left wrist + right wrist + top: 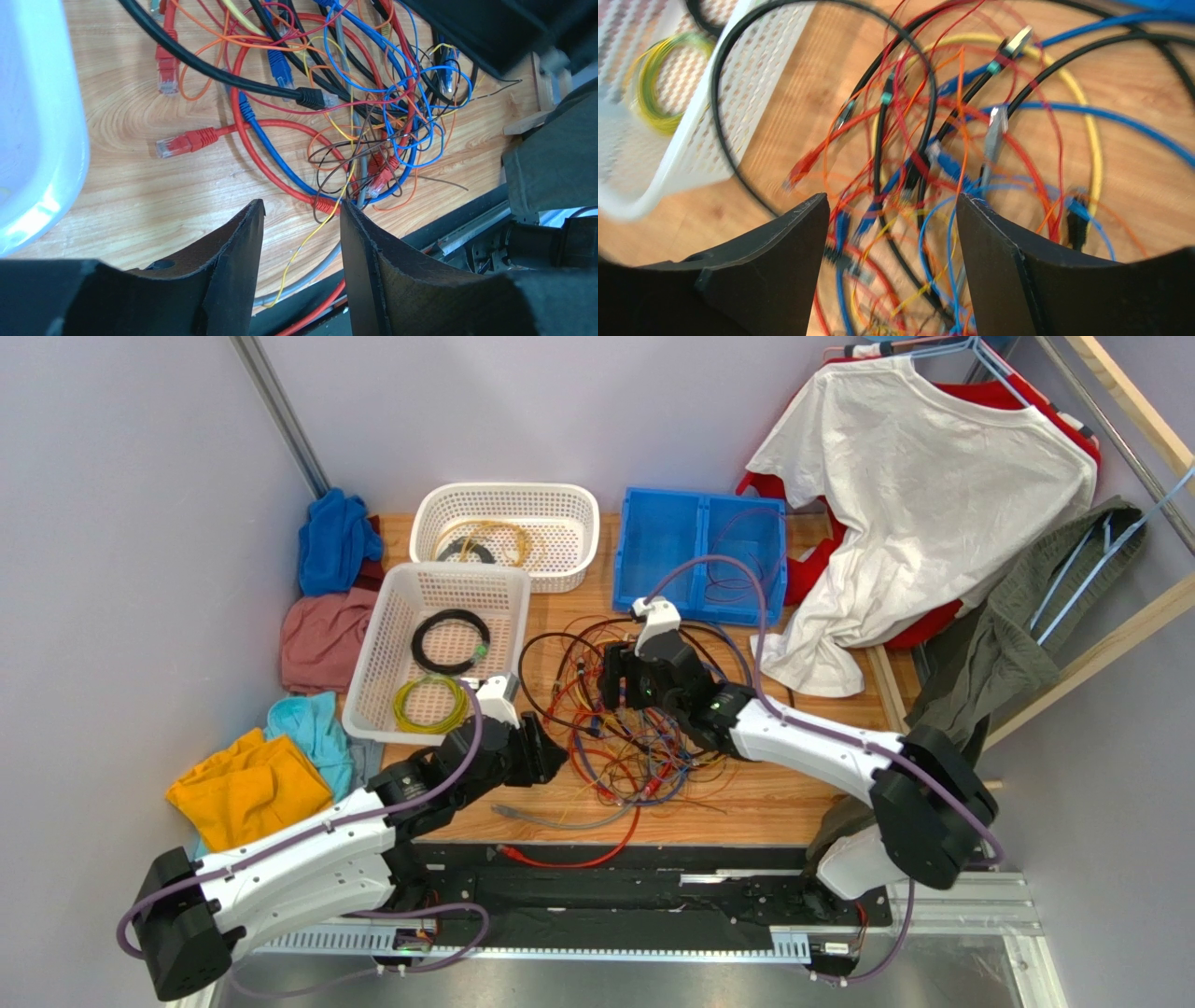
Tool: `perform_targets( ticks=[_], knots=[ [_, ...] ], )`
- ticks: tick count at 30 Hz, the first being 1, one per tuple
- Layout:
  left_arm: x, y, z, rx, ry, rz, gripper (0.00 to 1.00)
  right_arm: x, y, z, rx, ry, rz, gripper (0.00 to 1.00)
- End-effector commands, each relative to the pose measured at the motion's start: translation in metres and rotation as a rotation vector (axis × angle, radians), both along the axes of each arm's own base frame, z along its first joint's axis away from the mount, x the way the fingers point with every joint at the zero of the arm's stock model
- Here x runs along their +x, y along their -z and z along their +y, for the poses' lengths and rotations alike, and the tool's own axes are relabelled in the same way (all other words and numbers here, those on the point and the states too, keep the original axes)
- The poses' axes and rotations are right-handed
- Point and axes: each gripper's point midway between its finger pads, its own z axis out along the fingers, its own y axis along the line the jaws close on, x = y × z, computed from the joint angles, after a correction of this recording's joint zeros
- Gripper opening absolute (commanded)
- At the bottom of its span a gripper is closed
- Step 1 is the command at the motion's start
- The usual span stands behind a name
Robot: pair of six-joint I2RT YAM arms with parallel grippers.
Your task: Untangle the cables
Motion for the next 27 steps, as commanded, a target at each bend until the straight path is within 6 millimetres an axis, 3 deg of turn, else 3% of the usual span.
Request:
perform_targets(
  ticks=[1,3,4,5,6,7,8,10,11,12,13,14,16,17,19,21,24,25,27],
  knots=[
    [-0.001,-0.009,0.006,-0.019,-0.032,-0.005,0.52,0.045,-0.003,0.001,-0.097,0.118,-0.083,0.71],
    [-0.004,-0.006,0.010,-0.022,-0.037,0.002,0.52,0.057,0.021,-0.004,-0.172,0.154,-0.069,0.68],
    [-0.004,-0.005,0.011,-0.022,-0.040,0.002,0.52,0.065,0.017,0.003,-0.168,0.154,-0.079,0.67],
    [-0.004,-0.004,0.012,-0.023,-0.045,0.002,0.52,0.067,0.039,0.000,-0.223,0.157,-0.029,0.63],
    [-0.005,-0.003,0.014,-0.023,-0.048,0.004,0.51,0.072,0.042,0.000,-0.234,0.172,-0.020,0.59],
    [-0.006,-0.002,0.014,-0.022,-0.049,0.006,0.51,0.079,0.039,0.004,-0.230,0.179,-0.020,0.55],
    [-0.007,-0.002,0.015,-0.018,-0.047,0.007,0.51,0.082,0.048,0.001,-0.256,0.189,0.000,0.44],
    [-0.007,-0.001,0.017,-0.014,-0.050,0.009,0.51,0.084,0.042,0.001,-0.245,0.198,-0.007,0.29],
    [-0.007,-0.002,0.018,-0.013,-0.052,0.008,0.50,0.082,0.028,0.000,-0.218,0.199,-0.033,0.08],
    [-0.008,-0.002,0.019,-0.013,-0.053,0.003,0.50,0.080,0.018,0.001,-0.188,0.192,-0.049,0.00],
    [-0.007,-0.004,0.020,-0.015,-0.059,-0.001,0.50,0.076,0.008,0.001,-0.164,0.185,-0.064,0.00],
    [-0.006,-0.006,0.021,-0.019,-0.064,-0.009,0.50,0.068,-0.027,0.006,-0.092,0.168,-0.120,0.00],
    [-0.005,-0.011,0.023,-0.030,-0.069,-0.029,0.50,0.050,-0.057,0.009,-0.037,0.121,-0.163,0.00],
    [-0.005,-0.014,0.024,-0.033,-0.071,-0.039,0.50,0.030,-0.095,0.014,0.017,0.068,-0.223,0.00],
    [-0.002,-0.027,0.026,-0.046,-0.081,-0.076,0.50,0.005,-0.138,0.022,0.074,-0.017,-0.288,0.00],
    [0.000,-0.040,0.029,-0.052,-0.086,-0.114,0.50,-0.031,-0.201,0.024,0.153,-0.113,-0.390,0.00],
    [0.008,-0.066,0.034,-0.059,-0.113,-0.185,0.49,-0.070,-0.254,0.016,0.206,-0.198,-0.452,0.00],
    [0.009,-0.074,0.035,-0.064,-0.113,-0.203,0.49,-0.078,-0.284,0.011,0.248,-0.207,-0.483,0.00],
    [0.013,-0.094,0.038,-0.067,-0.119,-0.253,0.49,-0.097,-0.305,0.001,0.269,-0.254,-0.490,0.00]
  ],
)
